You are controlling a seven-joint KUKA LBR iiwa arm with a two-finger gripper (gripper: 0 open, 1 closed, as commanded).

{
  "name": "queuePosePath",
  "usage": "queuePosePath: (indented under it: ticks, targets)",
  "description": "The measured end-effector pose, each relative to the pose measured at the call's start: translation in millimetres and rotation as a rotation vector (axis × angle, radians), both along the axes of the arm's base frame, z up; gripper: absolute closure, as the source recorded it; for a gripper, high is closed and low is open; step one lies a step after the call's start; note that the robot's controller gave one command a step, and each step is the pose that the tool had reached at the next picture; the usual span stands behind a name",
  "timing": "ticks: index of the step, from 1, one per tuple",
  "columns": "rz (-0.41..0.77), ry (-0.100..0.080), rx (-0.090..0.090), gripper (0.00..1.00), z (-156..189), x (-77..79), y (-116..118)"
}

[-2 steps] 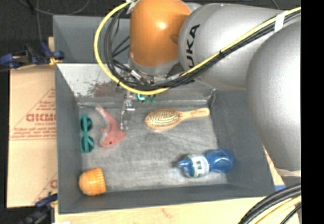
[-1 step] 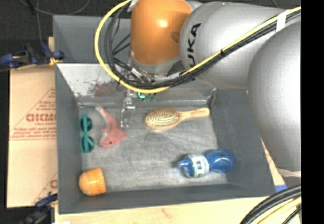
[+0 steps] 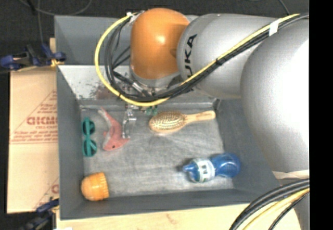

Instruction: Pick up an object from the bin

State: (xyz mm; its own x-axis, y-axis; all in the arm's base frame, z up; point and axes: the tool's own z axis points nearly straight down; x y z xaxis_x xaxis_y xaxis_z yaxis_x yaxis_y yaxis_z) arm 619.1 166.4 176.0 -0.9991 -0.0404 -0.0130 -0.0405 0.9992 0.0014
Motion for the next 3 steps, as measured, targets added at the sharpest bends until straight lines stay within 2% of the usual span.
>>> queuePosePath:
  ticks: [1, 2, 3]
  targets:
    - [-0.2, 0.012, 0.003, 1.0, -101, 2.0, 3]
    - [-0.155, 0.015, -0.002, 1.0, -81, -1.3, 0]
    - [0.081, 0.005, -0.002, 1.0, 75, 0.2, -7]
